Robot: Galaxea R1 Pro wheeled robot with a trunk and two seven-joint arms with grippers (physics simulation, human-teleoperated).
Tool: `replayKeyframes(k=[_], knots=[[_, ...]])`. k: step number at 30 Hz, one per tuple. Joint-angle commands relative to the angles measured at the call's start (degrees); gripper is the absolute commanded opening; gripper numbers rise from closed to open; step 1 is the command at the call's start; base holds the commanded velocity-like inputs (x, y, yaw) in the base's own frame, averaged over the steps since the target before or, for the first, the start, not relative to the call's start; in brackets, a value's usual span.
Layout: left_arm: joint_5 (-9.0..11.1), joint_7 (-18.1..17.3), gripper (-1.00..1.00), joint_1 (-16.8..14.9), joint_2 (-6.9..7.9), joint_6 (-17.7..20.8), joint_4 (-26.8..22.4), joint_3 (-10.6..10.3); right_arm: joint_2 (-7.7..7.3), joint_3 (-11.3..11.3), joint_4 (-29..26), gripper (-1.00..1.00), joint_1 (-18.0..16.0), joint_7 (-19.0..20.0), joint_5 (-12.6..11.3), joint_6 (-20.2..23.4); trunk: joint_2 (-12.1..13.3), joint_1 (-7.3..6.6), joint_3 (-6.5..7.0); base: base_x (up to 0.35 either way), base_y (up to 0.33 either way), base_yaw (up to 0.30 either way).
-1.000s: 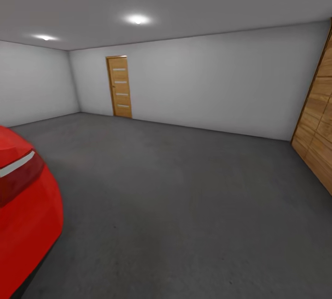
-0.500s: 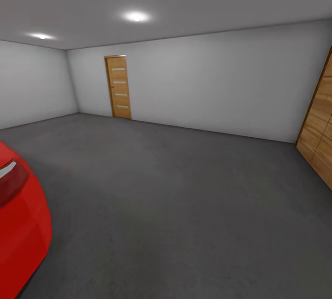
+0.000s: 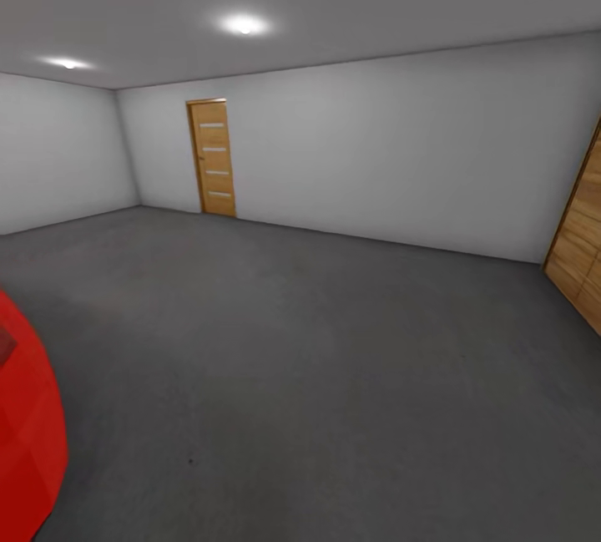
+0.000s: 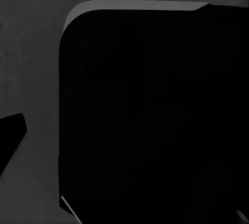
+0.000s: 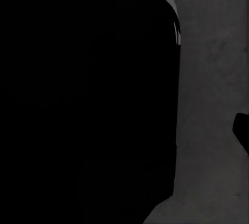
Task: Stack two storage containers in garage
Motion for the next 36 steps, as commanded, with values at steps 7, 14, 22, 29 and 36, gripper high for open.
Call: replayKeyframes(k=[7,14,22,29,36], knots=[[0.42,0.05,1.00,-0.01,-0.01,-0.14,0.00,-0.03,-0.07,-0.08,0.01,1.00,-0.01,-0.02,-0.05,-0.19,-0.02,0.03,-0.05,0.325,0.000,0.000],[0.42,0.05,1.00,-0.01,-0.01,-0.14,0.00,-0.06,-0.01,-0.08,0.01,1.00,-0.01,-0.02,-0.05,-0.19,-0.02,0.03,-0.05,0.325,0.000,0.000],[0.42,0.05,1.00,-0.01,-0.01,-0.14,0.00,-0.01,-0.05,-0.08,0.01,1.00,-0.01,-0.02,-0.05,-0.19,-0.02,0.03,-0.05,0.324,0.000,0.000],[0.42,0.05,1.00,-0.01,0.01,-0.22,0.00,0.05,-0.02,-0.08,0.01,1.00,-0.01,-0.02,-0.05,-0.19,-0.02,0.03,-0.05,0.324,0.000,0.000],[0.42,0.05,1.00,-0.01,0.01,-0.29,0.00,0.09,-0.01,-0.08,0.01,1.00,-0.01,-0.02,-0.05,-0.19,-0.02,0.03,-0.05,0.309,0.000,0.000]])
